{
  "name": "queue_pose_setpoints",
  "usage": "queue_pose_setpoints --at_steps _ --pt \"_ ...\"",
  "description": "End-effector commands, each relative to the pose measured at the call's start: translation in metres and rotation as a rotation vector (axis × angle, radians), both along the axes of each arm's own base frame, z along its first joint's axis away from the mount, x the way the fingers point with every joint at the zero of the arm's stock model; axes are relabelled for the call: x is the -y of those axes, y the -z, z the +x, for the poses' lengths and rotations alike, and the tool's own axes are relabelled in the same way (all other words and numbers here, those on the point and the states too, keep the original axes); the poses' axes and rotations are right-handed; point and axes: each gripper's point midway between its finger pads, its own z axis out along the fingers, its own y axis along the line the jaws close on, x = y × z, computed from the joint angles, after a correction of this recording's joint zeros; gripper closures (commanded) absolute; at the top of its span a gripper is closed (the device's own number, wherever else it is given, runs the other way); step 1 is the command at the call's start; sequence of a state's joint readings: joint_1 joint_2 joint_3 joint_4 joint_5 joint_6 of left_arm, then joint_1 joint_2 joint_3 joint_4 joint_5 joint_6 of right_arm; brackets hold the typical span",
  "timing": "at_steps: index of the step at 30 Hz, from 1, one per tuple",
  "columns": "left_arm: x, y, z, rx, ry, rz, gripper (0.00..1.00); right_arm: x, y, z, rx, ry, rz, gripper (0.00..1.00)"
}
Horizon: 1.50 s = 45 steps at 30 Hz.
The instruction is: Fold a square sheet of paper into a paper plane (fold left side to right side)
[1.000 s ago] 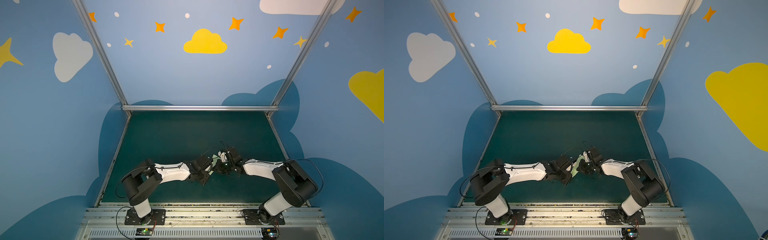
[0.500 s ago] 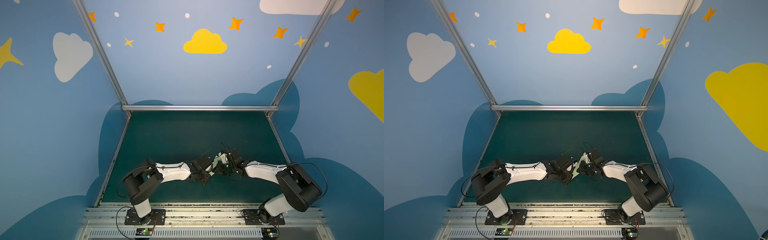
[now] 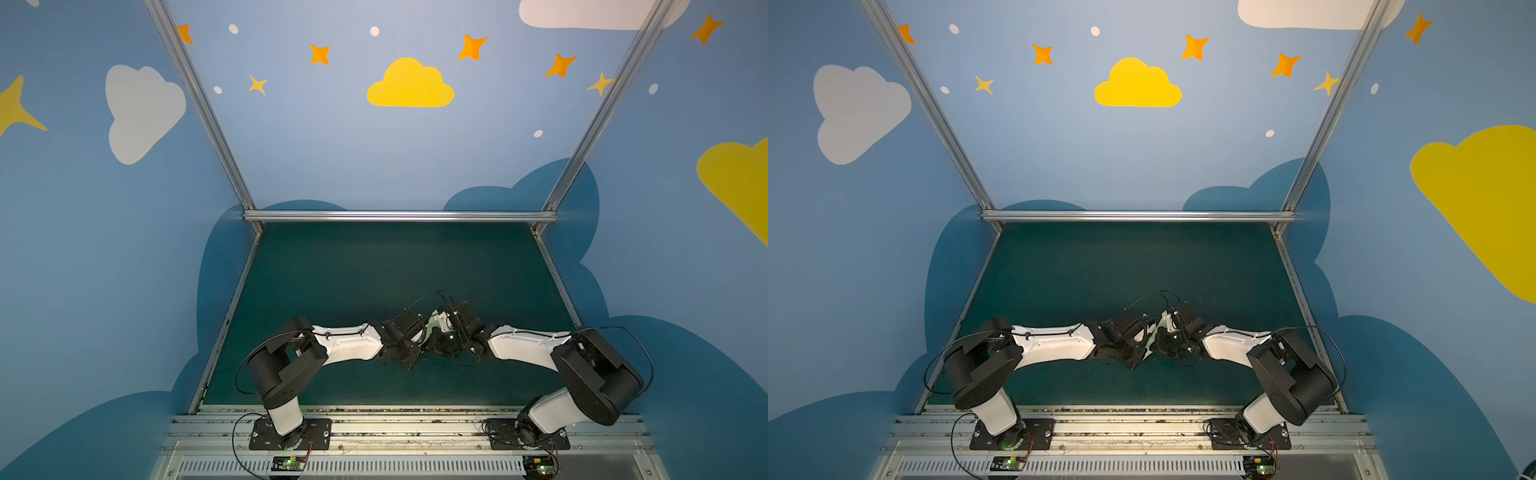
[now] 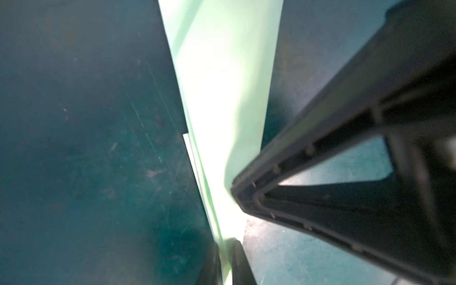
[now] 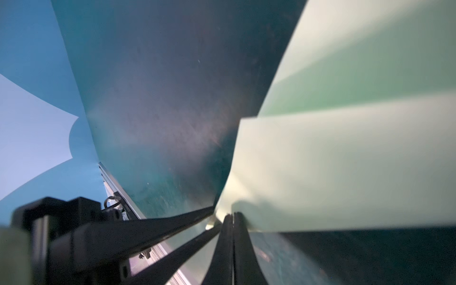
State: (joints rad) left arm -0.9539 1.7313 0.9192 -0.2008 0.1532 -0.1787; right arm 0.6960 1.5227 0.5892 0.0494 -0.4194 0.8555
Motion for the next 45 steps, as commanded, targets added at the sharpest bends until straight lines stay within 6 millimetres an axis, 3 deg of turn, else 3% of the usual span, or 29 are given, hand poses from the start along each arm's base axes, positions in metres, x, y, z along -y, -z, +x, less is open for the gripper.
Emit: queue_pose_setpoints --at_steps 1,14,25,28,33,35,40,45 --pt "-0.001 0.007 -0.006 -0.036 0.021 0.022 0.87 0.003 0.007 -0.002 -0.003 0.009 -0.017 1.00" --pt "0.002 -0.008 -0.004 -0.056 0.019 -0.030 0.85 0.012 0.018 0.002 -0.011 0.035 -0.063 1.00" --pt "-0.002 -0.020 -0.002 -0.047 -0.006 -0.075 0.65 0.012 0.020 0.002 -0.021 0.036 -0.068 1.00" --pt "-0.005 -0.022 0.002 -0.029 -0.029 -0.077 0.66 0.012 0.022 0.001 -0.031 0.036 -0.072 1.00" --pt "-0.003 -0.042 0.010 -0.061 -0.092 -0.206 0.75 0.014 0.024 0.000 -0.044 0.045 -0.087 1.00" --pt "-0.002 -0.046 0.011 -0.086 -0.107 -0.242 0.73 0.015 0.025 -0.001 -0.050 0.049 -0.094 1.00" --pt "-0.004 -0.036 0.008 -0.108 -0.094 -0.212 0.58 0.016 0.027 -0.001 -0.059 0.054 -0.101 1.00" --pt "-0.006 -0.023 0.001 -0.090 -0.041 -0.122 0.53 0.016 0.026 0.000 -0.058 0.055 -0.099 1.00"
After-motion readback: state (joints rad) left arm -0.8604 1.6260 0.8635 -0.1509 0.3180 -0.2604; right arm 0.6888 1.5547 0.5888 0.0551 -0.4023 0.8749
